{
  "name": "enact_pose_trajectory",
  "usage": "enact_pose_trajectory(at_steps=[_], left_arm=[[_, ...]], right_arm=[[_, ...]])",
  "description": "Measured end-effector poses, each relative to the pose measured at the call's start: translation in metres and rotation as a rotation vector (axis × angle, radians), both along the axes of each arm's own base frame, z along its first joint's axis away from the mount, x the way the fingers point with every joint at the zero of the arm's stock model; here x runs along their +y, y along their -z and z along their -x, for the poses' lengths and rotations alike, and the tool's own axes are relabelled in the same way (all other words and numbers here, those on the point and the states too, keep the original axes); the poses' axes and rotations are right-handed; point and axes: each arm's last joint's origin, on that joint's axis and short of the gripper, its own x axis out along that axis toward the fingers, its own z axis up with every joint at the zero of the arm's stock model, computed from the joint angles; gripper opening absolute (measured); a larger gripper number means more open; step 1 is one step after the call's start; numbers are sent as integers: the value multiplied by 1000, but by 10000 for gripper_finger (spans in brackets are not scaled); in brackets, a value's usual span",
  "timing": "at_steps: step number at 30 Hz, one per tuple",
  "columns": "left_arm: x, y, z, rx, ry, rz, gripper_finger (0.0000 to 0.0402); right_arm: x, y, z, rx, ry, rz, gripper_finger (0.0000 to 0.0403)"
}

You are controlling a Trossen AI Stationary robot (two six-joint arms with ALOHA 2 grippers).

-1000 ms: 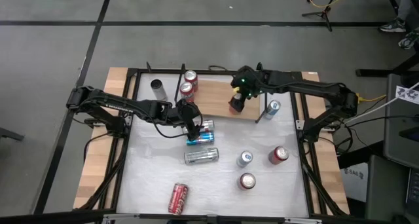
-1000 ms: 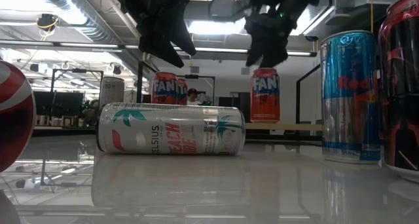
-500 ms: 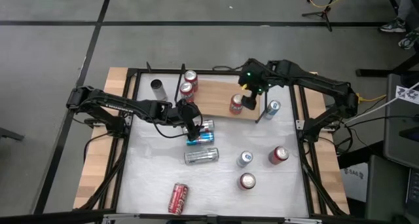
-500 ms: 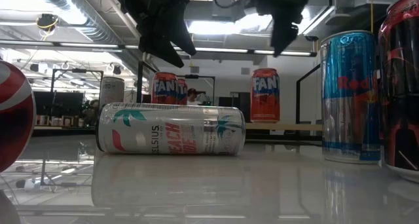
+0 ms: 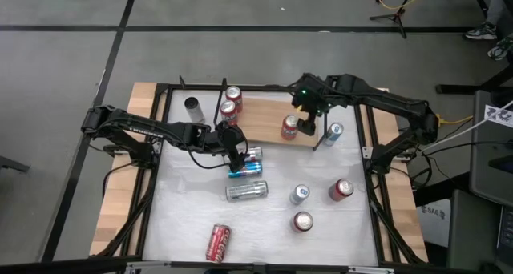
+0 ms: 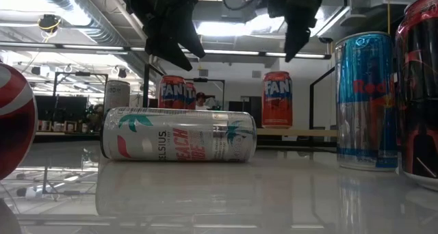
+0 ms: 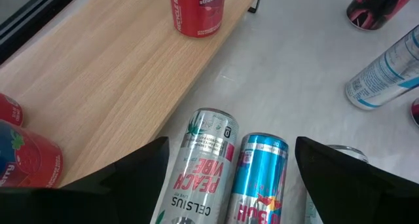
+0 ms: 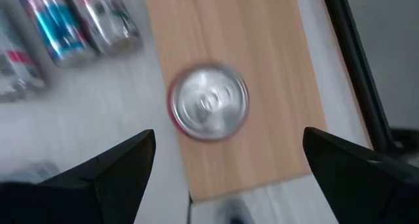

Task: Place canned beverage on shelf
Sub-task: Put the red soda can on the shelf

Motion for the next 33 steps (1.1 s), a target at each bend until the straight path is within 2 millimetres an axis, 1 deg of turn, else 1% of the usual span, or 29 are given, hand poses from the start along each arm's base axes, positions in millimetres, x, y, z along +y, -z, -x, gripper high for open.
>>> enact_pose_trajectory(at_steps=[6,12,18,22,25,33], left_arm=[[0,0,0,0,0,0,323],[0,0,0,0,1,-1,323],[0,0,0,1,1,-1,323],[0,0,0,1,1,-1,323],[0,0,0,1,1,-1,323],[0,0,0,0,1,-1,323]], right_arm=[[0,-2,-5,-62,-22,-27,376],[1,-2,-5,-74,-40,-64,376],[1,-2,-5,-76,-40,-63,376],[0,0,-9,-78,-39,-63,376],[-2,5,-14,-70,-35,-60,376],[-7,27,-29,4,-28,-81,376]])
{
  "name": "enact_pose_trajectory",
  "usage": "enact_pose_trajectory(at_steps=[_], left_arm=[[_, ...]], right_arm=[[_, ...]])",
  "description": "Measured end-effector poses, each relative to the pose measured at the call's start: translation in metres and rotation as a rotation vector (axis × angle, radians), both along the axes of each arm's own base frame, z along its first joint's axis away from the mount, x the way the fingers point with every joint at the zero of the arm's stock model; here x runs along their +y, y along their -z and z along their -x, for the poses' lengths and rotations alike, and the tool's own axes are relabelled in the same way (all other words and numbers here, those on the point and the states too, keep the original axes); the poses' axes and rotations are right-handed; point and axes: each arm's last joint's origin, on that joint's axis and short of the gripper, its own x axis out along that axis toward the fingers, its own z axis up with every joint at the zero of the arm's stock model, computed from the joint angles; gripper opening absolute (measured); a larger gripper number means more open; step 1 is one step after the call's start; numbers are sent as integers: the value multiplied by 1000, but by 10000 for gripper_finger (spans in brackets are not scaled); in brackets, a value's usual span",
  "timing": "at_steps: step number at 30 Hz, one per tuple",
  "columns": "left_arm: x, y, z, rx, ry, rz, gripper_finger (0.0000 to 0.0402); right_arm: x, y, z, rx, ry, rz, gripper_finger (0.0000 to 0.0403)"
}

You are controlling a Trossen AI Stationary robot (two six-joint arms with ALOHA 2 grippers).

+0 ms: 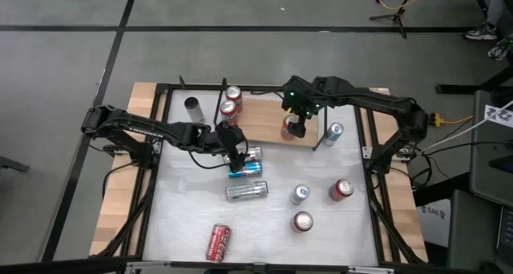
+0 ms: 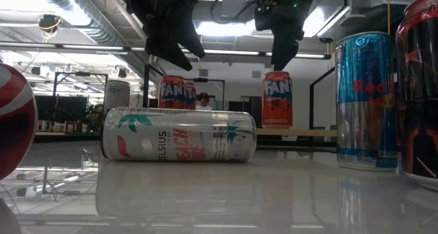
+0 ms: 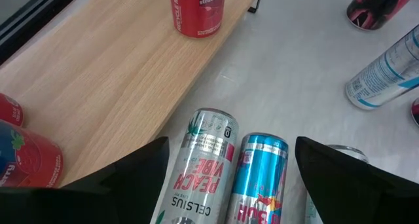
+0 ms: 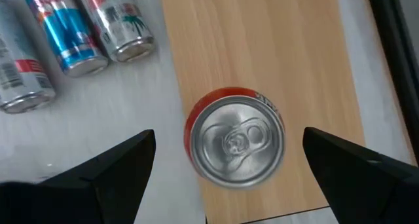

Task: Place canned beverage on shelf
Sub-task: Put the red soda can on the shelf

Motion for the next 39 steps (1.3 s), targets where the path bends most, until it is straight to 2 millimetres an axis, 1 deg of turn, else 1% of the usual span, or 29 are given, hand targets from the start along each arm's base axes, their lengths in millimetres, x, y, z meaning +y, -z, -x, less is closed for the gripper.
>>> enact_pose_trajectory(at_steps=[15,20,22,24,29,30,34,37,39], left_arm=[[0,0,0,0,1,0,323],[0,0,0,0,1,0,323],[0,0,0,0,1,0,323],[0,0,0,0,1,0,323],[0,0,0,0,1,0,323],[0,0,0,0,1,0,323],[0,0,0,0,1,0,323],[0,0,0,0,1,0,323],[0,0,0,0,1,0,323]], right_arm=[[-7,31,-18,102,8,-13,376],[-8,38,-21,127,8,-19,375],[-8,38,-21,127,8,-19,366],[-8,38,-21,127,8,-19,348],[-8,37,-21,128,2,-13,284],[-9,37,-21,128,-8,-10,275],[-13,37,-19,129,-24,-10,275],[-23,37,-14,136,-7,-19,275],[-32,37,-9,145,10,-20,284]])
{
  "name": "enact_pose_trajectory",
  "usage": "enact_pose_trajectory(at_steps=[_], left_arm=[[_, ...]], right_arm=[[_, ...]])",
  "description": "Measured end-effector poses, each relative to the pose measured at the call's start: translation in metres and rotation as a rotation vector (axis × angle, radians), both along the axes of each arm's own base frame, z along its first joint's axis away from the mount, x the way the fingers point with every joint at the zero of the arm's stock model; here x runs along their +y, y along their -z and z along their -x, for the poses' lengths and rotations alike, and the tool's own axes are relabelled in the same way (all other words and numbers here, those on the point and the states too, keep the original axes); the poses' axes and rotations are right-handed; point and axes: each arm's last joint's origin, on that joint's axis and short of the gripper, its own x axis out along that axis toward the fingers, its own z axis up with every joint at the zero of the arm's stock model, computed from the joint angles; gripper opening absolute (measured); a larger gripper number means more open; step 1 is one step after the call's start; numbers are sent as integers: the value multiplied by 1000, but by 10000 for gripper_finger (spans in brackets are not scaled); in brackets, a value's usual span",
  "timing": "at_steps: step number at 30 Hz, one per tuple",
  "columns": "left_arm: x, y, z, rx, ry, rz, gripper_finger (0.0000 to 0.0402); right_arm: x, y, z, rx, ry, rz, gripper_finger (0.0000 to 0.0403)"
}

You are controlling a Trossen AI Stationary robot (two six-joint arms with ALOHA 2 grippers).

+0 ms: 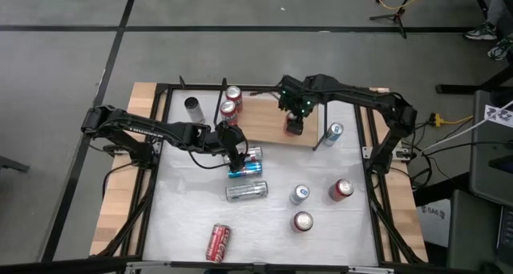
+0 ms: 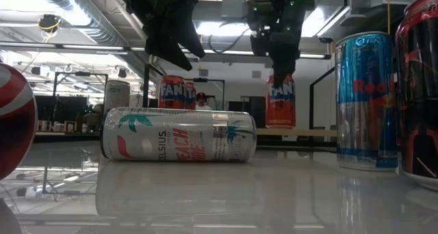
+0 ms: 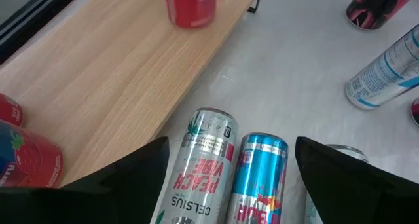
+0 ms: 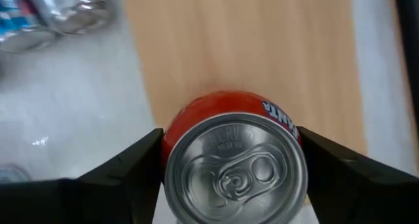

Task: Place canned beverage on shelf
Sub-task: Put the red soda can on the shelf

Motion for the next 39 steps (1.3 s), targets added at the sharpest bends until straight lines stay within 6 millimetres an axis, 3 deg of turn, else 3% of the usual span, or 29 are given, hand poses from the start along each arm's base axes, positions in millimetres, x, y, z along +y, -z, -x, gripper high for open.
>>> enact_pose_trajectory(at_steps=[4,16,27,39], left_arm=[[0,0,0,0,-5,-6,323],[0,0,0,-1,-11,-12,323],[0,0,0,-1,-10,-11,323],[0,0,0,-1,-10,-10,323]], right_arm=[[-21,0,11,15,47,0,301],[-67,0,41,44,153,40,294],[-74,0,49,104,65,94,292],[-76,1,57,149,80,74,295]])
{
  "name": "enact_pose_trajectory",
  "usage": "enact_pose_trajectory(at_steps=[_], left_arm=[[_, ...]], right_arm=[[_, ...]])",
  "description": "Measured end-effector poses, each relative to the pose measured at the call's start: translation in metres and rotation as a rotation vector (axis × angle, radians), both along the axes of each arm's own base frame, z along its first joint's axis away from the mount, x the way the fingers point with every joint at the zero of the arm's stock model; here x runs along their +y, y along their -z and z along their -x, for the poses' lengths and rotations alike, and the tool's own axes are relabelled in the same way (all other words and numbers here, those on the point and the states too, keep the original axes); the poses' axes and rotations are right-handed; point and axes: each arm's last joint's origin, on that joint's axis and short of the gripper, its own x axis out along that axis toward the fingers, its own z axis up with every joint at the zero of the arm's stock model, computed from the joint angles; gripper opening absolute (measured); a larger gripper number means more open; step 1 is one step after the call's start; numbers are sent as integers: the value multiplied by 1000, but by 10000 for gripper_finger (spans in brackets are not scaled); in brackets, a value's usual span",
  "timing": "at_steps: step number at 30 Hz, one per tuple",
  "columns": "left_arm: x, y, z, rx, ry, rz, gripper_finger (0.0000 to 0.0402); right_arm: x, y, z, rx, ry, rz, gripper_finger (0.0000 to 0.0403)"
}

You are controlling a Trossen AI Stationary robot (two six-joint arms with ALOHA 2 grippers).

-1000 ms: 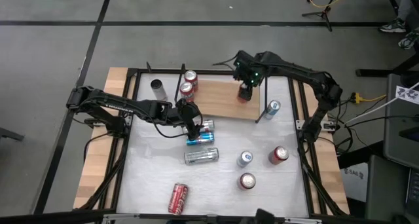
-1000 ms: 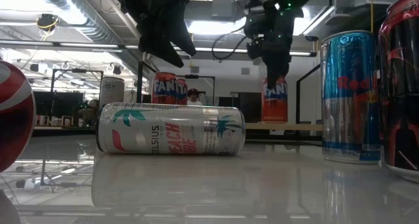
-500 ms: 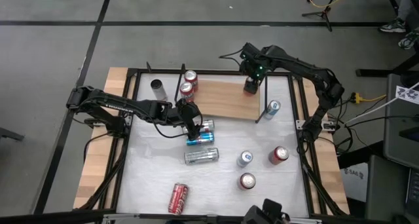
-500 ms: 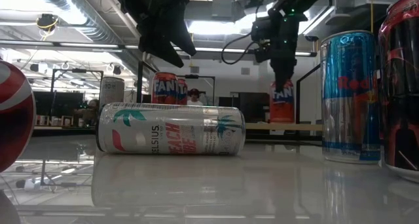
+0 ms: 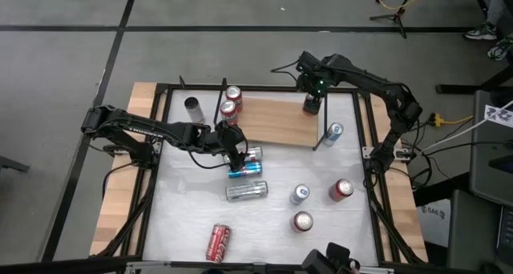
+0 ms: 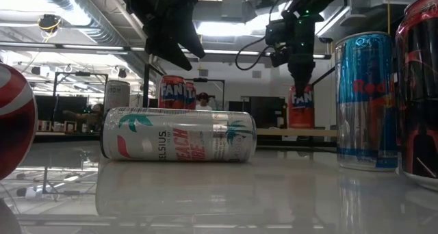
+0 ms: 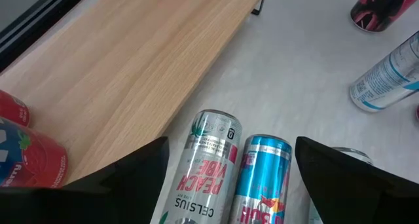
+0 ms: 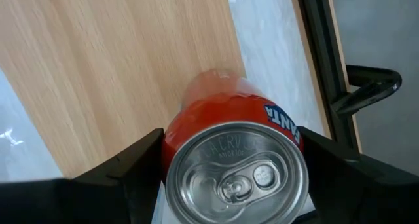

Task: Place canned beverage on shelf
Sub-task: Put the red soda can on the shelf

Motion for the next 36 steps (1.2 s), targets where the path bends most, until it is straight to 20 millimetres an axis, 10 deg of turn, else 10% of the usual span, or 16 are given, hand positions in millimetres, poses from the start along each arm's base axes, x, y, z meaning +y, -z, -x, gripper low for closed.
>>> enact_pose_trajectory(at_steps=[24,36], left_arm=[[0,0,0,-1,0,0,323],[0,0,0,-1,0,-1,323]], right_arm=[[-2,0,-1,-16,1,0,297],[-2,3,-2,-17,0,0,378]])
